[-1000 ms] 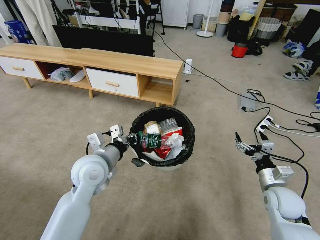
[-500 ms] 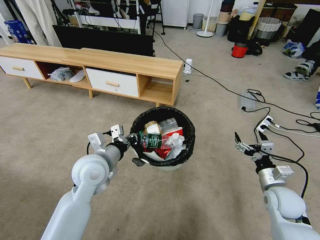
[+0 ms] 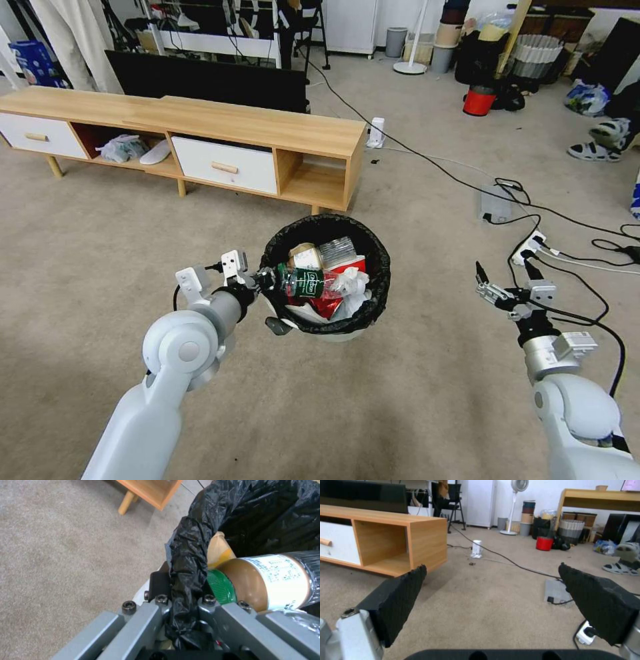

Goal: Pick up the trash bin and place the garbage on the floor into it.

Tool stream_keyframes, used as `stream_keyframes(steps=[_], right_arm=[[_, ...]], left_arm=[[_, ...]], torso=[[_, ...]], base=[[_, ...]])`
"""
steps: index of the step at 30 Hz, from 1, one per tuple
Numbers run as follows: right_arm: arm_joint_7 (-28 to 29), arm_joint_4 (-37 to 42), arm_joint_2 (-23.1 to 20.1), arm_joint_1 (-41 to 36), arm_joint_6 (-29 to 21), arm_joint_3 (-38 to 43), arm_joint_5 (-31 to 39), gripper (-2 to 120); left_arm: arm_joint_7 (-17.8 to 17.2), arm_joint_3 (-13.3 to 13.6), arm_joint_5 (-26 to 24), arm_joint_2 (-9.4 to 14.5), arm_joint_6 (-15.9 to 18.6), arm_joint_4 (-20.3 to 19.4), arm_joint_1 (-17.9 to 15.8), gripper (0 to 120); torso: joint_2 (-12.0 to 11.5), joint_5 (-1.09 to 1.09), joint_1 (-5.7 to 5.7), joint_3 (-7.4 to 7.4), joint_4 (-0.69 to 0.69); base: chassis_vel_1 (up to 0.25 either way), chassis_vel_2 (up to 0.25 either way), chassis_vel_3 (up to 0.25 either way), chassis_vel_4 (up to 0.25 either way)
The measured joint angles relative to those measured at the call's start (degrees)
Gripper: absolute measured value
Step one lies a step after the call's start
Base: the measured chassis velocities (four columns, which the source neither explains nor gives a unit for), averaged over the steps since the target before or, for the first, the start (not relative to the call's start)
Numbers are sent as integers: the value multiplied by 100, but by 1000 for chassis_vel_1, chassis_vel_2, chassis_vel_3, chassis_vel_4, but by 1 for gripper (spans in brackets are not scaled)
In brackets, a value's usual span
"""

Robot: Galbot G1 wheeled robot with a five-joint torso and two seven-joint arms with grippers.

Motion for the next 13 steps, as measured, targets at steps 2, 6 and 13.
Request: stream_keyframes(steps=[2, 6, 13], right_arm=[[-1, 2, 1, -9, 1, -1, -4, 100], [-2, 5, -4, -31, 3, -7, -17, 100], [-3, 25, -19, -31, 2, -9, -19, 100]], left_arm=[[0, 0, 0, 0, 0, -5, 0, 2], [0, 0, -1, 2, 0, -10, 0, 2], [-2, -1, -3, 6, 0, -37, 0, 2]], torso=[[0, 0, 0, 0, 0], [0, 0, 0, 0, 0], [0, 0, 0, 0, 0]], base=[[0, 0, 0, 0], [0, 0, 0, 0], [0, 0, 0, 0]])
